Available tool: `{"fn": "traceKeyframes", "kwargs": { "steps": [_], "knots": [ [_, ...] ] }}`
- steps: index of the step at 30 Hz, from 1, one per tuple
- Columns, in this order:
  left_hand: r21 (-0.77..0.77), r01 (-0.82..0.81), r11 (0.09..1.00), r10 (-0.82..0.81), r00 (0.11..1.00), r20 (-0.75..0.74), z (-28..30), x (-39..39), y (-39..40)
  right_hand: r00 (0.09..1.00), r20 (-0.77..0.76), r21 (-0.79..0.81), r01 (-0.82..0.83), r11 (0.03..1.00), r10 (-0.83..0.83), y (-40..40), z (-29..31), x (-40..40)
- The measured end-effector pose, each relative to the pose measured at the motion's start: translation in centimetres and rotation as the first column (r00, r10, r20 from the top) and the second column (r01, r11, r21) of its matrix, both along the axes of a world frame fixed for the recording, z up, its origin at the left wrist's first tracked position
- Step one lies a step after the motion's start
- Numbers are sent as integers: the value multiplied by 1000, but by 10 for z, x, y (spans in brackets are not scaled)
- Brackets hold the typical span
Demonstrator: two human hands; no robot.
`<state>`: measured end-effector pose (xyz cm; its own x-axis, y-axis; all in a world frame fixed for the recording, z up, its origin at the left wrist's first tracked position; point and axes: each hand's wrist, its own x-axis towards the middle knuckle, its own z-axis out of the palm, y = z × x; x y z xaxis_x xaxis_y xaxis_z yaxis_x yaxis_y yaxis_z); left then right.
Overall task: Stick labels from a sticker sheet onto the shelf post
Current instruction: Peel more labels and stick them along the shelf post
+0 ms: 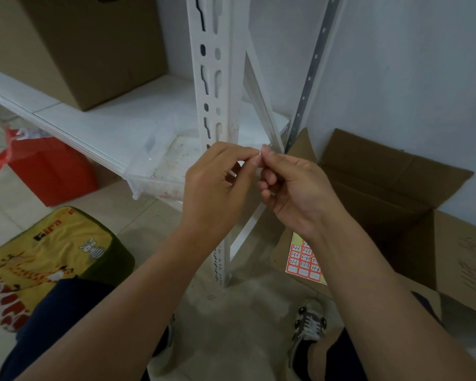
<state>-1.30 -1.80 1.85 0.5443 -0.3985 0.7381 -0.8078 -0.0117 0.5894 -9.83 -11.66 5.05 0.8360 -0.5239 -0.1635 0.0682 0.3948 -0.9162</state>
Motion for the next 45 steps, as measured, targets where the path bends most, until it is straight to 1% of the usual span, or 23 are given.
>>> {"fn": "traceKeyframes", "kwargs": {
  "steps": [2, 4, 13, 15, 17, 20, 21, 23, 25, 27, 28, 30, 32, 34, 35, 36, 37, 39, 41, 43, 45],
  "knots": [
    [-16, 15, 1000, -16, 998, -56, 1, -2, -1, 1000, 3, 28, -4, 1000, 4, 1, -1, 0],
    [-11, 22, 1000, -22, 997, -76, 2, -2, -1, 1000, 3, 53, -21, 998, 21, 1, -2, 0],
    [52, 61, 997, -59, 998, -37, 1, 0, -9, 999, -29, 129, -34, 991, 38, -8, -2, 1],
    [63, 50, 997, -51, 999, 14, -1, 2, -12, 999, -24, 154, -36, 987, 41, -10, -3, 3],
    [93, 15, 996, -26, 993, 119, -3, 3, -14, 998, -20, 151, -48, 987, 52, -13, -4, 3],
    [125, -116, 985, 70, 944, 323, -3, 1, -14, 999, -21, 109, -43, 993, 46, -15, -3, 2],
    [128, -158, 979, 100, 924, 370, -2, 0, -14, 999, -22, 90, -40, 995, 42, -16, -3, 1],
    [135, -206, 969, 131, 897, 423, 0, 0, -14, 999, -23, 29, -47, 998, 48, -17, -3, 0],
    [138, -216, 966, 135, 886, 443, 0, 2, -14, 998, -16, -23, -62, 998, 61, -16, -2, -2],
    [145, -189, 971, 116, 907, 405, -1, 3, -14, 997, -9, -53, -71, 996, 71, -14, 0, -3],
    [151, -173, 973, 109, 927, 360, -1, 4, -14, 996, -4, -76, -84, 994, 84, -12, 0, -4],
    [156, -154, 976, 114, 964, 239, -1, 5, -13, 991, -5, -150, -131, 980, 132, -9, 0, -5],
    [107, -125, 986, 117, 990, 82, 3, 5, -12, 985, -16, -236, -170, 957, 171, -6, -1, -5],
    [24, -143, 989, 144, 989, -34, 9, 8, -8, 988, -34, -293, -153, 944, 149, -5, -3, -4],
    [0, -174, 985, 173, 982, -74, 13, 11, -4, 992, -51, -325, -126, 937, 116, -5, -4, -2],
    [10, -209, 978, 209, 972, -105, 17, 17, 0, 994, -71, -356, -100, 929, 79, -6, -5, 0],
    [45, -233, 971, 237, 962, -139, 18, 27, 4, 995, -86, -377, -78, 923, 48, -6, -7, 2],
    [207, -264, 942, 304, 933, -195, 14, 53, 11, 994, -106, -395, -53, 917, 12, -6, -9, 7],
    [371, -289, 883, 388, 893, -229, 2, 84, 14, 992, -122, -408, -46, 912, -5, -5, -10, 11],
    [496, -287, 820, 444, 865, -233, -14, 113, 14, 991, -136, -422, -45, 906, -14, -3, -11, 14],
    [575, -236, 784, 443, 861, -250, -19, 126, 13, 988, -150, -442, -41, 896, -28, -1, -12, 18]
  ]
}}
